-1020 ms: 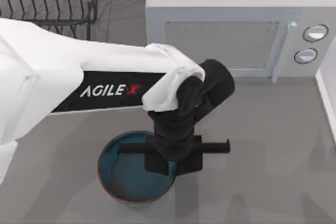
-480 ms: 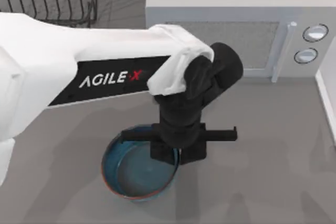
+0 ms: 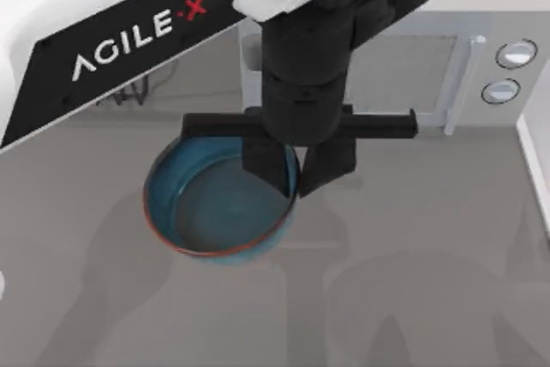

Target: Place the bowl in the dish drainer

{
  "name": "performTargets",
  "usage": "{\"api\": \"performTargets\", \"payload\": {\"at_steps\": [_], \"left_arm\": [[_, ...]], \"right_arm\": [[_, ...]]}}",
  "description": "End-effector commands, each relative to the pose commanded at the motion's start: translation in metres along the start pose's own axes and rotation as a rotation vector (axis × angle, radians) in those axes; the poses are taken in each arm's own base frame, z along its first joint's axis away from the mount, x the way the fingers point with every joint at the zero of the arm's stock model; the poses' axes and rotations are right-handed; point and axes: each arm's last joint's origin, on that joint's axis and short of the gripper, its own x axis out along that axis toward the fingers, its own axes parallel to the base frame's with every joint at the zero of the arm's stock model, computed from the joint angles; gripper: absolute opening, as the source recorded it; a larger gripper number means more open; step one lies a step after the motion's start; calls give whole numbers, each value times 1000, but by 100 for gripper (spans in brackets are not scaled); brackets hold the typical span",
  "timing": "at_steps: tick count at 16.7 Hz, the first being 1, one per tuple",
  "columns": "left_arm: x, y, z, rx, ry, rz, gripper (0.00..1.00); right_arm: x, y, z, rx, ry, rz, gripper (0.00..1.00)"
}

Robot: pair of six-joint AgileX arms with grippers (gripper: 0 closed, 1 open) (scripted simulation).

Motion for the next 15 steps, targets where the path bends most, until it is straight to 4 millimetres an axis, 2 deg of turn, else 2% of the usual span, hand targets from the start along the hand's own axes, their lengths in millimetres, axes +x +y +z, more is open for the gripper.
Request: {"api": "performTargets", "payload": {"at_steps": [2,4,10,12,15], "left_arm": [[-25,7,-5,0,-9,-10,0],[-38,12,-8,0,-15,-17,0],[-39,15,-6,-2,-25,-27,0],[-48,30,5,-20,-75,-79,0],[-69,72,28,-70,-232,-203,0]], "right_arm": [[0,0,0,0,0,0,100],[0,0,0,0,0,0,100],[0,0,0,0,0,0,100],[0,0,0,0,0,0,100],[0,0,0,0,0,0,100]]}}
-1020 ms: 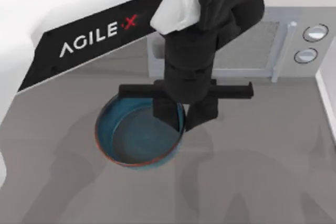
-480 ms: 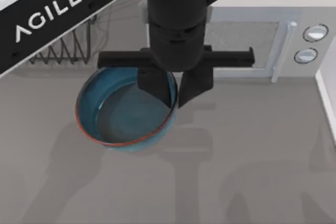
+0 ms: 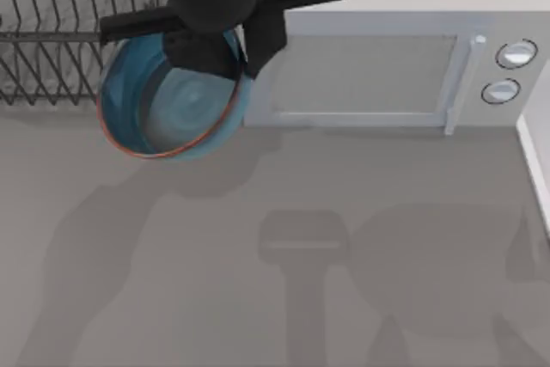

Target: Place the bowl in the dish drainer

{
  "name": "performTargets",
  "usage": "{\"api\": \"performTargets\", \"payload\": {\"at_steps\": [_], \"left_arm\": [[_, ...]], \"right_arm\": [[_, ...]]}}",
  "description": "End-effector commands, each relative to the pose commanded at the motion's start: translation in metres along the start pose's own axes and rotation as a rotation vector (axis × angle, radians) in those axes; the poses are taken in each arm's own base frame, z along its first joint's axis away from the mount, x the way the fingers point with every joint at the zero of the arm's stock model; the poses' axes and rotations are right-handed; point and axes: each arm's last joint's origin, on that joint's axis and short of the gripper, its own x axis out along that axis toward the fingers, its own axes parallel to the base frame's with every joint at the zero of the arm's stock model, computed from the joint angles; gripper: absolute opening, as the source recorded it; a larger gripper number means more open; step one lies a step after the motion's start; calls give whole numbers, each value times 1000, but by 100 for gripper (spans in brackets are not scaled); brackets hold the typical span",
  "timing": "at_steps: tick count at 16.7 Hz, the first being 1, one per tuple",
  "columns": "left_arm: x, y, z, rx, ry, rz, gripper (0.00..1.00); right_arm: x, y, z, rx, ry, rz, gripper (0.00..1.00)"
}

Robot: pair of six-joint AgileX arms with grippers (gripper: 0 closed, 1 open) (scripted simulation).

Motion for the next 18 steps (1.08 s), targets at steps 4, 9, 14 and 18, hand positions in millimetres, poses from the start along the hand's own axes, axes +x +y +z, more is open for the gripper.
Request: {"api": "performTargets", "payload": {"at_steps": [4,9,14,18], "left_arm": [[-42,70,36,-52,-336,-145,0],[-93,164,31,-20,-815,-150,0],[-119,219,-23,89,-1148,-19,0],[-124,234,-63,171,-1310,67,0]], "right_arm": [[0,0,0,0,0,0,100],[0,0,0,0,0,0,100],[0,0,0,0,0,0,100],[0,0,0,0,0,0,100]]}}
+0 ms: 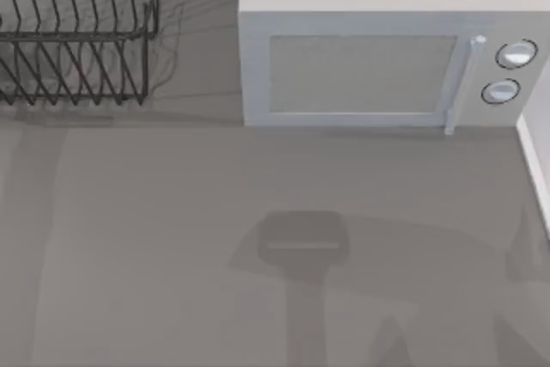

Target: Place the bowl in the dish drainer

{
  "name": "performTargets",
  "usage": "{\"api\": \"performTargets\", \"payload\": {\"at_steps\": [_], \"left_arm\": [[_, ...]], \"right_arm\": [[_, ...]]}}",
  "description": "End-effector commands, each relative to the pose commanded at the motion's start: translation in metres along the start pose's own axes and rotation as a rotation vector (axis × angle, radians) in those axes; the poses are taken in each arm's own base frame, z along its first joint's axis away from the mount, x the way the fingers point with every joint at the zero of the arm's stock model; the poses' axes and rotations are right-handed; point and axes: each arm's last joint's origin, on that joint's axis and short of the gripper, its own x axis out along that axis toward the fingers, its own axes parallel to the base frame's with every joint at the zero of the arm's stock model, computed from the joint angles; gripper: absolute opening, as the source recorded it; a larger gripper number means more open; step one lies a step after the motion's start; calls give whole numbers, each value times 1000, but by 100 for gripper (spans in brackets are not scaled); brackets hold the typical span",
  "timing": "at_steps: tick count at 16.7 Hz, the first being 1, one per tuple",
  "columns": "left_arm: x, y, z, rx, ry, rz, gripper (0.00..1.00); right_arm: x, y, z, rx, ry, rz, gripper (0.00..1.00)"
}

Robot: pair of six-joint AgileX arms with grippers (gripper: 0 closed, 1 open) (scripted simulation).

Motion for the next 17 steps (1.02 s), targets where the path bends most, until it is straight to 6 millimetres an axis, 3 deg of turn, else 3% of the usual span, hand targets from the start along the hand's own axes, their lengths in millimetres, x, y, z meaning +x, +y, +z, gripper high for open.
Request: {"api": "performTargets", "payload": {"at_steps": [3,9,11,13,17], "left_arm": [[-10,1,-3,30,-38,6,0],[-5,2,-4,30,-36,3,0],[12,4,-8,29,-34,0,0],[42,8,-18,27,-30,-1,0],[114,15,-61,29,-31,1,0]], "right_arm": [[0,0,0,0,0,0,100],[0,0,0,0,0,0,100],[0,0,0,0,0,0,100],[0,0,0,0,0,0,100],[0,0,0,0,0,0,100]]}}
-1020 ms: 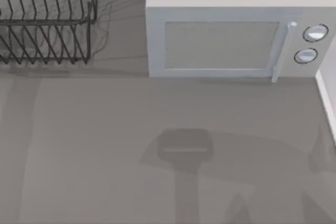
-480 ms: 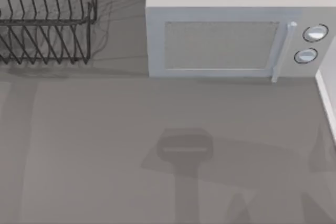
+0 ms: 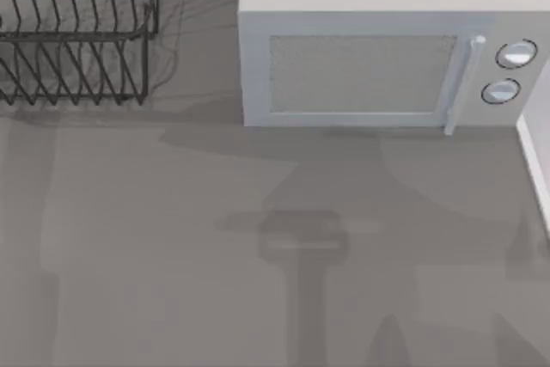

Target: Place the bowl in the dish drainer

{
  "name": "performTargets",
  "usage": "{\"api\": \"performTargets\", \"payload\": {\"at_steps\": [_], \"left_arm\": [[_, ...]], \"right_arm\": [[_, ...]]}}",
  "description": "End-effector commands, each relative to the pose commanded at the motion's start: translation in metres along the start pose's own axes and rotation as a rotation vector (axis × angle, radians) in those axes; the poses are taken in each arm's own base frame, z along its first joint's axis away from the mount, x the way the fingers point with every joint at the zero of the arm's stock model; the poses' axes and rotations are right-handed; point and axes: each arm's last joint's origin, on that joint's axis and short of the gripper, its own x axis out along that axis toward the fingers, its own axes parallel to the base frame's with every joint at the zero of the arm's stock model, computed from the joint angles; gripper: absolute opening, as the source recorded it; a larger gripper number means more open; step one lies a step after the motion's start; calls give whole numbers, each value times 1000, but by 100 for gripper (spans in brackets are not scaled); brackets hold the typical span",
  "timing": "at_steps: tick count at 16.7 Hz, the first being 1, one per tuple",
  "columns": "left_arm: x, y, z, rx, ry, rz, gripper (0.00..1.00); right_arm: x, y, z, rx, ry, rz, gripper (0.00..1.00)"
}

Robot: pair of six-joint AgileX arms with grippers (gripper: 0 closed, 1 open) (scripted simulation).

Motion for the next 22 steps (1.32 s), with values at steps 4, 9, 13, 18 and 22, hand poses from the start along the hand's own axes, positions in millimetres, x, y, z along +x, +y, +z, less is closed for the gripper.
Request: {"api": "performTargets", "payload": {"at_steps": [4,9,13,18,22], "left_arm": [[54,-2,-65,7,-22,3,0],[78,-10,-129,3,-11,5,0],[79,-11,-137,1,-6,5,0],[79,-11,-137,1,-6,5,23],[79,-11,-137,1,-6,5,53]], "right_arm": [[0,0,0,0,0,0,100],[0,0,0,0,0,0,100],[0,0,0,0,0,0,100],[0,0,0,0,0,0,100],[0,0,0,0,0,0,100]]}}
